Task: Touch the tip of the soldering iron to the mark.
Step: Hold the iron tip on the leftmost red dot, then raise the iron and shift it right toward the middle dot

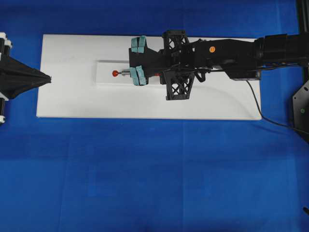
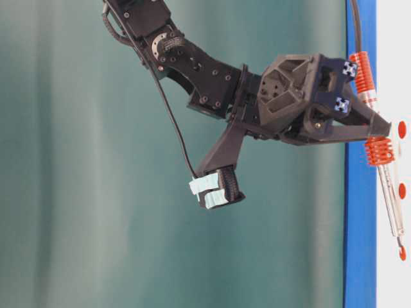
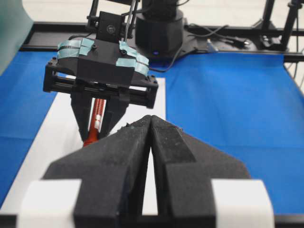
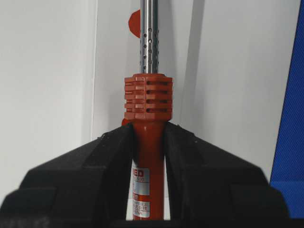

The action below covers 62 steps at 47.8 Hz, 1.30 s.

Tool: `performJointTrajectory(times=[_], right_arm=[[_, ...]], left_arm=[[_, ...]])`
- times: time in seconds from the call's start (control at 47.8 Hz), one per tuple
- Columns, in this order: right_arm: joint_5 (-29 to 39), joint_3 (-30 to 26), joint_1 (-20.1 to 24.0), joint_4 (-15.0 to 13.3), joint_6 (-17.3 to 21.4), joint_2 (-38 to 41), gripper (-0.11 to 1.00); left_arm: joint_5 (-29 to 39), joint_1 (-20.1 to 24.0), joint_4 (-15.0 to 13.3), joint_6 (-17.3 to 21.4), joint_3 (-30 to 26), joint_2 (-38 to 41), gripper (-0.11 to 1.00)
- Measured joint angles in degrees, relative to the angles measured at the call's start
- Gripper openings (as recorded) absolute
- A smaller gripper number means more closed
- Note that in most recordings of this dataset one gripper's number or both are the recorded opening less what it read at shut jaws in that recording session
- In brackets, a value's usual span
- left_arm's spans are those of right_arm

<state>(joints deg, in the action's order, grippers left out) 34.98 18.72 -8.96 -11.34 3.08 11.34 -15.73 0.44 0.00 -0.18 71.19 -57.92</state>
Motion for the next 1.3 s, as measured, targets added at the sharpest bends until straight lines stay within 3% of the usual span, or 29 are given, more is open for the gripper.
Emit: performJointTrajectory(times=[0.754,1.298], right_arm=[[1.23,-0.62,0.18,0.0,0.0,-0.62,0.06],[10.02,-3.34,0.44,-0.7,0.09,-12.48,0.06]], left_arm=[[0.0,0.09,0.0,-0.18,0.0,0.0,0.0],[0.09,0.0,-0.09,-0.53,0.0,0.0,0.0]])
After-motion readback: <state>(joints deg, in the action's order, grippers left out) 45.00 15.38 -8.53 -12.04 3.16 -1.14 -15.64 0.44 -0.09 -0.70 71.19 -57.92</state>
